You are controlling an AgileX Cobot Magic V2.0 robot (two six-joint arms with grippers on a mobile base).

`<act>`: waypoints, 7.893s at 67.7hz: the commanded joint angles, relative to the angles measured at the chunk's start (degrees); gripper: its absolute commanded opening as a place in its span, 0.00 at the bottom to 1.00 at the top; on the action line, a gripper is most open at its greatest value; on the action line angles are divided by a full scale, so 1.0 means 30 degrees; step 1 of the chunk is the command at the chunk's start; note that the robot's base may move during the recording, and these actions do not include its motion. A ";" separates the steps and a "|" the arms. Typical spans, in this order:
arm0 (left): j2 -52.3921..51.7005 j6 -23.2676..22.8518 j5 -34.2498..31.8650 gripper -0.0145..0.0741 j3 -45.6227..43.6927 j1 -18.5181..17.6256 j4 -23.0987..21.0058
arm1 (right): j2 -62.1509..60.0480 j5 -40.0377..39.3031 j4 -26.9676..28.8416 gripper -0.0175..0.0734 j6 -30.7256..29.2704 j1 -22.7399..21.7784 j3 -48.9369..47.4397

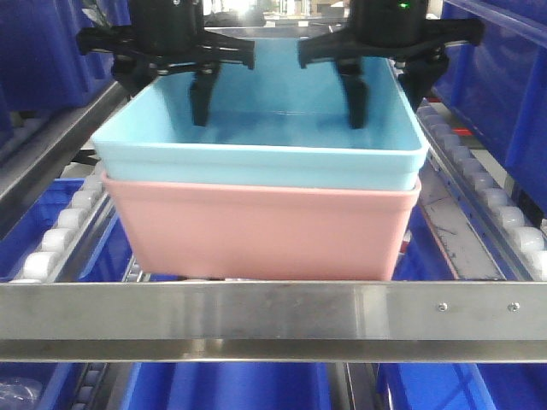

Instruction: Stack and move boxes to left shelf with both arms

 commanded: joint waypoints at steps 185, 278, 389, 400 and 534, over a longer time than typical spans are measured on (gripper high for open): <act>-2.2749 0.7566 -1.0396 0.14 2.0074 -0.3497 -0.4275 | -2.3041 -0.8050 -0.1706 0.24 -0.2900 0.4491 1.5798; -2.8527 0.7496 -2.4639 0.16 2.8832 -0.4273 -0.5043 | -3.1474 -2.1340 -0.3011 0.25 -0.2840 0.4397 2.6014; -2.8527 0.7496 -2.4639 0.16 2.8832 -0.4273 -0.5043 | -3.8327 -2.4297 0.4550 0.25 -0.8775 -0.7473 3.4589; -2.8527 0.7496 -2.4639 0.16 2.8832 -0.4273 -0.5043 | -3.8327 -2.4297 0.4550 0.25 -0.8775 -0.7473 3.4589; -3.9897 1.0453 -2.3244 0.16 3.7811 0.8845 -0.6270 | -3.8308 -2.4299 0.4550 0.25 -0.8775 -0.7473 3.4589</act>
